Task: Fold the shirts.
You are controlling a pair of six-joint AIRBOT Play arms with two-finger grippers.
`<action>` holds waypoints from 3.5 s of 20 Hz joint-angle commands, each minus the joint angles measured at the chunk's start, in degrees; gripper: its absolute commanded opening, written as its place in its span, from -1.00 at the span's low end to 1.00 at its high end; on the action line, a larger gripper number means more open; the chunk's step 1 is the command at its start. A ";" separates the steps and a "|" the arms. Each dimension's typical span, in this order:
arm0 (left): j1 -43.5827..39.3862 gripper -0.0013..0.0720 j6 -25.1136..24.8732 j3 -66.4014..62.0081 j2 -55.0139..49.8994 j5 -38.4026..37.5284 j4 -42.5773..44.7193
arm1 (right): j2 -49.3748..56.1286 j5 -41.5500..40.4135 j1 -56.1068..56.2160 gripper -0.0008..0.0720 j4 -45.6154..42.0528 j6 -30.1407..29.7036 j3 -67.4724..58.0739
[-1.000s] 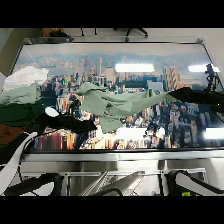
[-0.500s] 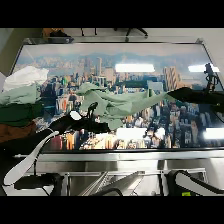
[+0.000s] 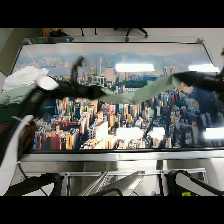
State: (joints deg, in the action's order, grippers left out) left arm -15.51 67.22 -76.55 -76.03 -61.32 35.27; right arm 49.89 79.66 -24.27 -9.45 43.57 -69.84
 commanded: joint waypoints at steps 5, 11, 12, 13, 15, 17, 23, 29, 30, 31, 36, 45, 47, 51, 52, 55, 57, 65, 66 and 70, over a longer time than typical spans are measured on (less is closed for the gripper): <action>17.20 -0.92 5.31 -48.11 17.73 -12.20 7.69 | -3.34 -3.85 -0.11 -0.94 10.58 -1.77 -37.03; 27.10 -0.92 2.10 -40.92 28.17 -8.07 7.63 | -7.13 -9.29 -0.13 -0.94 5.49 -1.44 -42.53; 27.96 -0.92 1.42 -37.11 29.07 -7.91 7.56 | -6.62 -8.98 -0.13 -0.94 4.28 -0.17 -42.51; 28.41 -0.92 0.76 -33.88 29.18 -8.79 6.88 | -5.60 -7.98 -0.11 -0.94 3.13 0.87 -42.47; 28.04 -0.92 0.31 -28.68 26.14 -12.02 5.16 | -2.10 -4.35 -0.04 -0.94 2.91 2.45 -41.27; 24.96 -0.92 -1.46 -24.81 20.90 -13.84 5.22 | 2.21 -0.66 1.27 -0.94 2.80 3.80 -37.11; 13.35 -0.92 -5.70 -21.90 -7.50 -1.53 11.89 | 18.01 -14.51 13.22 -0.94 -18.12 2.45 -16.02; 13.29 -0.91 0.76 -48.15 -40.09 0.00 7.56 | 38.10 -28.50 13.42 -0.94 -4.07 -6.80 -15.45; 13.31 -0.91 0.76 -46.51 -40.63 3.17 4.92 | 39.69 -28.92 13.35 -0.92 -0.02 -9.09 -15.52; 13.94 -0.68 0.59 -43.04 -39.71 6.75 1.99 | 40.63 -28.89 13.11 -0.72 2.16 -10.27 -15.72; 21.29 0.98 -0.74 -41.29 -35.41 -6.82 -0.28 | 37.38 -19.52 5.86 -0.15 -3.76 -7.39 -15.85; 35.74 0.97 6.73 -14.73 -16.55 -31.65 1.55 | 34.45 1.40 -3.41 0.03 -38.64 7.41 -13.40; 35.47 0.97 6.32 -4.46 -11.28 -30.62 8.98 | 34.60 2.45 -2.82 0.03 -39.58 6.73 -10.95; 36.09 0.97 6.14 14.43 -1.77 -25.99 17.84 | 35.15 2.45 -0.57 0.03 -39.43 4.57 -5.25; 36.57 0.97 6.14 18.97 0.55 -25.33 18.16 | 35.41 2.29 0.17 0.03 -39.43 4.22 -4.39; 37.44 0.97 6.43 31.12 6.86 -22.10 18.21 | 36.74 2.08 2.84 0.03 -39.41 3.76 -4.00; 37.05 0.97 6.93 38.71 11.04 -19.50 18.10 | 37.35 2.10 4.79 0.03 -39.43 3.56 -4.00; 29.81 0.97 9.05 57.24 21.00 2.23 13.18 | 37.57 1.36 8.66 0.03 -38.75 2.71 -4.00; 28.13 0.97 8.87 58.03 21.29 7.21 10.93 | 37.59 1.40 8.66 0.02 -38.69 2.73 -4.00; 23.65 0.18 8.83 55.39 21.22 17.88 8.13 | 37.57 1.75 8.66 0.02 -37.97 2.73 -4.00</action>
State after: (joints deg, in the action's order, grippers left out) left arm 11.16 76.09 -20.67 -55.37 -53.43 45.95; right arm 87.42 81.52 -15.79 -47.79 46.30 -73.87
